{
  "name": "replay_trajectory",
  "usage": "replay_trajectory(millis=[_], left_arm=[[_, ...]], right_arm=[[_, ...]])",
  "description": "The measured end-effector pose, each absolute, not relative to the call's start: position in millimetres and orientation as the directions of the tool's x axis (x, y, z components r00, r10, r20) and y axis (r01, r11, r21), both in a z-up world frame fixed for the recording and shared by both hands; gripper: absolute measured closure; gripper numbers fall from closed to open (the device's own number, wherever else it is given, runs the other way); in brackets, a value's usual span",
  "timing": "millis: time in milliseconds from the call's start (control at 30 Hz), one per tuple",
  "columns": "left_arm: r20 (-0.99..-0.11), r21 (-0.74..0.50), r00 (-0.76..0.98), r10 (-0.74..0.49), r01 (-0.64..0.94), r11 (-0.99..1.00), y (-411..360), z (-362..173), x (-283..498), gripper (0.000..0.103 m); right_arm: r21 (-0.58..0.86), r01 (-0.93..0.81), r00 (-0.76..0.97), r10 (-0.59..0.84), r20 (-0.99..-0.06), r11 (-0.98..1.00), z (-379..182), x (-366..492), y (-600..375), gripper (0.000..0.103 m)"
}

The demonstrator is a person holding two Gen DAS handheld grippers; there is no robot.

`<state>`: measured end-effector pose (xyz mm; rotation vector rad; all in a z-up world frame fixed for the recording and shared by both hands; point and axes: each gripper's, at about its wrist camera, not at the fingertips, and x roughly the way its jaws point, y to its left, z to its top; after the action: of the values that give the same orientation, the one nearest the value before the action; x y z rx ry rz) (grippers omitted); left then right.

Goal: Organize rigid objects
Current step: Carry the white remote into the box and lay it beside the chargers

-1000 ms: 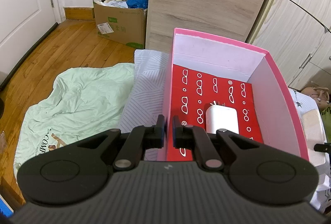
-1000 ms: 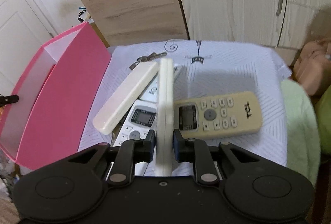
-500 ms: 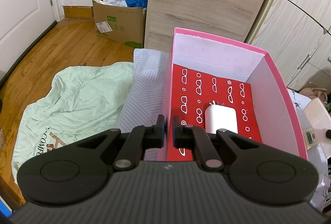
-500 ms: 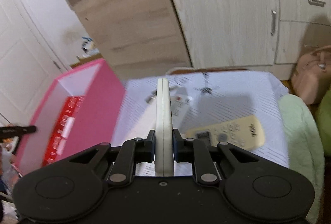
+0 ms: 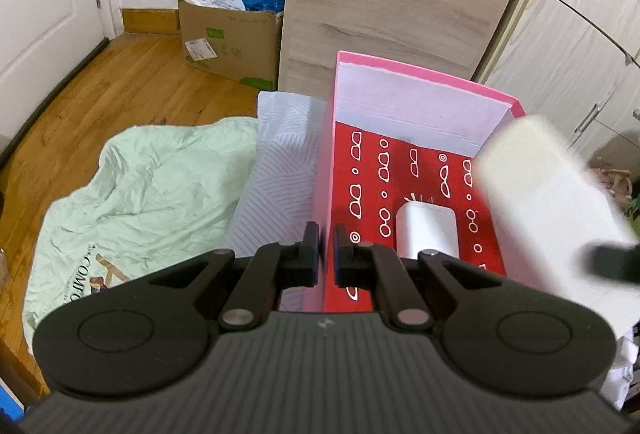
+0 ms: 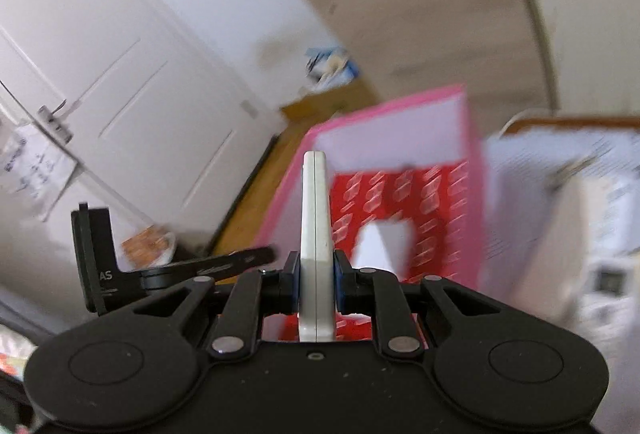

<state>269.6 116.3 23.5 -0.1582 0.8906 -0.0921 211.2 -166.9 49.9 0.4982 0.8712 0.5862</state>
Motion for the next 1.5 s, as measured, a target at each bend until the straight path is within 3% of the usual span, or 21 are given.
replay_trajectory(millis=[133, 400, 567, 767, 967, 1167, 1500], left_arm=[[-0.768, -0.192, 0.622, -0.154, 0.006, 0.981, 118.2, 23.0, 270.3, 0.097], [-0.764, -0.256, 0.611, -0.206, 0.005, 0.967, 129.6, 20.2, 269.6, 0.097], [-0.762, -0.275, 0.609, -0.222, 0.006, 0.961, 132.5, 18.9, 268.9, 0.097], [-0.761, -0.298, 0.603, -0.24, 0.005, 0.955, 136.9, 18.3, 270.0, 0.096], [-0.762, -0.326, 0.593, -0.26, -0.005, 0.945, 142.8, 17.6, 271.3, 0.096], [-0.758, -0.336, 0.595, -0.266, -0.008, 0.942, 144.3, 17.9, 270.0, 0.096], [-0.759, -0.314, 0.601, -0.249, -0.005, 0.949, 141.5, 18.7, 267.1, 0.096]], right_arm=[[0.582, -0.232, 0.456, 0.616, -0.643, 0.78, 24.5, 231.4, -121.7, 0.083], [0.165, -0.307, 0.568, 0.319, -0.759, 0.937, 13.4, 236.3, -57.1, 0.084], [0.035, -0.314, 0.594, 0.224, -0.773, 0.949, 13.1, 239.9, -38.2, 0.084], [0.059, -0.318, 0.565, 0.239, -0.79, 0.946, 14.7, 242.1, -31.9, 0.08], [0.249, -0.289, 0.452, 0.361, -0.816, 0.924, 3.2, 249.2, -43.7, 0.074], [0.535, -0.213, 0.367, 0.574, -0.732, 0.818, -0.3, 254.7, -79.0, 0.063], [0.506, -0.272, 0.451, 0.573, -0.684, 0.818, 35.6, 236.6, -117.8, 0.063]])
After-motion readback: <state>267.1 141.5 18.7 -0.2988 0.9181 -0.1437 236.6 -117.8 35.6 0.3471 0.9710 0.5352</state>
